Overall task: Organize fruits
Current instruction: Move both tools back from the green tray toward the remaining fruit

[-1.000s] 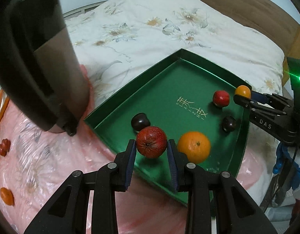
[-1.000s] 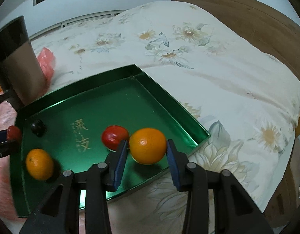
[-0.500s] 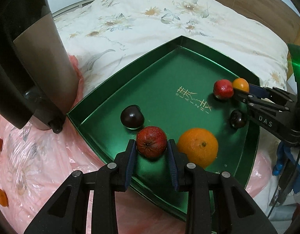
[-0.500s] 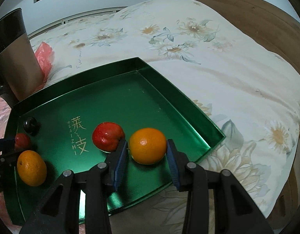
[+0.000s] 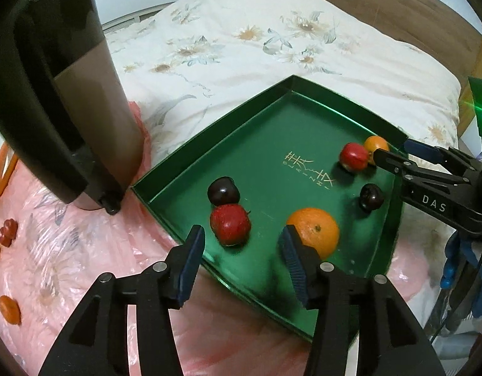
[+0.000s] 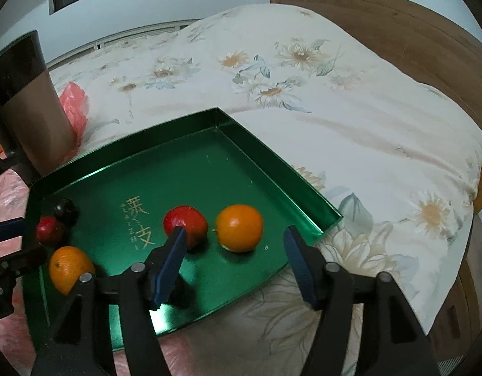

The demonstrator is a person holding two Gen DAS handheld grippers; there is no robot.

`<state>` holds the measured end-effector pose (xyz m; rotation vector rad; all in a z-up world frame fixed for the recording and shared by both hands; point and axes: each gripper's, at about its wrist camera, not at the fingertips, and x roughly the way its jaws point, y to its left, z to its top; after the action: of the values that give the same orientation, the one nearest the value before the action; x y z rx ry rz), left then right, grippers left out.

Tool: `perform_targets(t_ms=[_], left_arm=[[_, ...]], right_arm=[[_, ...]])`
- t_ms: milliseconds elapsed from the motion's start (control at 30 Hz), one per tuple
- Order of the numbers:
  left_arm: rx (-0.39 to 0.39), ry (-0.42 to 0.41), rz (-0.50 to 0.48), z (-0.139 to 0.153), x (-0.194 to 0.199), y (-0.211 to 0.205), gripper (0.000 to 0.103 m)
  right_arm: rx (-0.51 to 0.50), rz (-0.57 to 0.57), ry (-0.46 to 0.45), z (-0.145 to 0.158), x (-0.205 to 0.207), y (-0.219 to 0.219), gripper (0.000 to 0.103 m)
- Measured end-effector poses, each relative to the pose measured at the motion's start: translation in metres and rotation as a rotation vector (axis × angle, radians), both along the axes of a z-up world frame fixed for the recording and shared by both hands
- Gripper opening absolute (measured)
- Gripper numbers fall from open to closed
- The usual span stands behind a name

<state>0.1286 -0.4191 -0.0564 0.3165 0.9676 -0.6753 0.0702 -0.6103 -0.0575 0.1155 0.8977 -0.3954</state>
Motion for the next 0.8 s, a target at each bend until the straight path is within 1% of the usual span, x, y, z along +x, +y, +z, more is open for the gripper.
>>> perform_targets(t_ms=[200,300,500,800], left_arm=[[-0.02,-0.026,0.001,0.017,-0.016,0.015,0.047],[-0.03,-0.046,0.005,0.026,-0.024,0.026,0.05],[-0.061,-0.059,0.028,0.041,-0.037,0.052,0.055],[-0.08,-0.083,0.083,0.053,-0.055,0.094,0.056]], right_arm=[[0.017,0.002,-0.03,0.016,-0.014,0.013,0.097],[0.023,0.014,-0.042,0.023,-0.021,0.024,0.097],[0.05,0.031,-0.066,0.036,-0.036,0.046,0.097],[0.108,0.042,-0.091,0.044,-0.056,0.081,0.097]])
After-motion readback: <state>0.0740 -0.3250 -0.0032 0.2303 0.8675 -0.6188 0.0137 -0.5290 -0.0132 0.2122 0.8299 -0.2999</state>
